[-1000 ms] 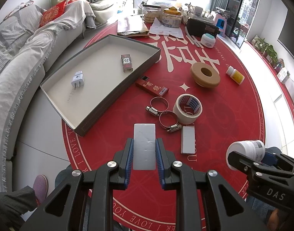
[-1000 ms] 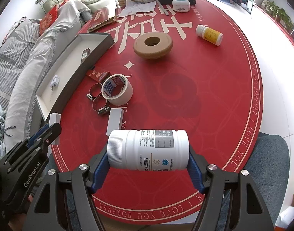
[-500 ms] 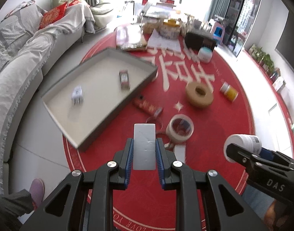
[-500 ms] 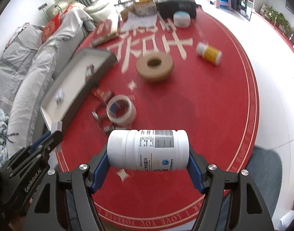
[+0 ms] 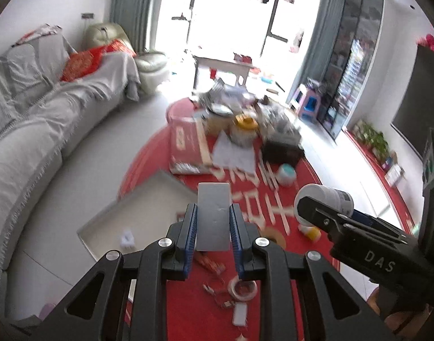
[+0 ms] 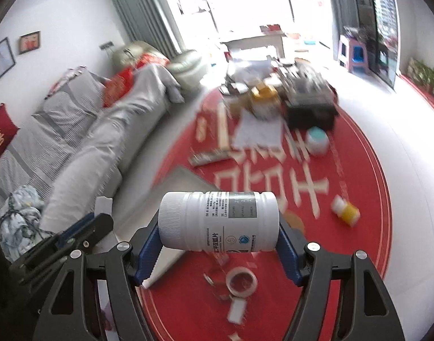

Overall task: Organize rigid objects
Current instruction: 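Carry the power bank and pill bottle toward the white tray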

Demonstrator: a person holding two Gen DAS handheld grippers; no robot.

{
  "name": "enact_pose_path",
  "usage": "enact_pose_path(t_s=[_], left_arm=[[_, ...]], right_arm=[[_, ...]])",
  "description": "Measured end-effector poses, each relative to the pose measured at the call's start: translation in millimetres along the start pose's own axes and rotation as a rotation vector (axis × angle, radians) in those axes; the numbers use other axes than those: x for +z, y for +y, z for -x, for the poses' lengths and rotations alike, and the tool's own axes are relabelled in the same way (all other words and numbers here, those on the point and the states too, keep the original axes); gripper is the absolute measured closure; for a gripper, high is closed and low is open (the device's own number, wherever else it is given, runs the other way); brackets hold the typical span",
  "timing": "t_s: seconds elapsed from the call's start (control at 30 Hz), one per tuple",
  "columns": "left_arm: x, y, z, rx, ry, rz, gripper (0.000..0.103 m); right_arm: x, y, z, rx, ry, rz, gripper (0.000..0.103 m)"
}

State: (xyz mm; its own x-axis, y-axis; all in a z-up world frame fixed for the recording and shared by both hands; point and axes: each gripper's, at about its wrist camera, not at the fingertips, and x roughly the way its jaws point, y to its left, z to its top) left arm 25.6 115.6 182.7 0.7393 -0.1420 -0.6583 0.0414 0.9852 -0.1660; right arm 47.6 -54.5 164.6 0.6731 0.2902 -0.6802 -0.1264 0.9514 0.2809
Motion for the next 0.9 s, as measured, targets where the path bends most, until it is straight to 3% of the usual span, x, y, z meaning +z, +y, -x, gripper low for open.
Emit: enact_pose_path(t_s=[0.2,0.63,0.9], left_arm=[[19,39,-16,0.117,-0.031,0.064,0.079],[-20,100,-121,0.24,0.157,0.153,0.079],[-44,120,-178,0.257,0.247,0.195,0.079]], right_arm=[[24,33,-29,0.048,0.0,0.058,0.031],[-4,41,-152,0.077,0.208,0.083,0.031],[-16,37,-213,0.094,0.289,0.094,0.031]])
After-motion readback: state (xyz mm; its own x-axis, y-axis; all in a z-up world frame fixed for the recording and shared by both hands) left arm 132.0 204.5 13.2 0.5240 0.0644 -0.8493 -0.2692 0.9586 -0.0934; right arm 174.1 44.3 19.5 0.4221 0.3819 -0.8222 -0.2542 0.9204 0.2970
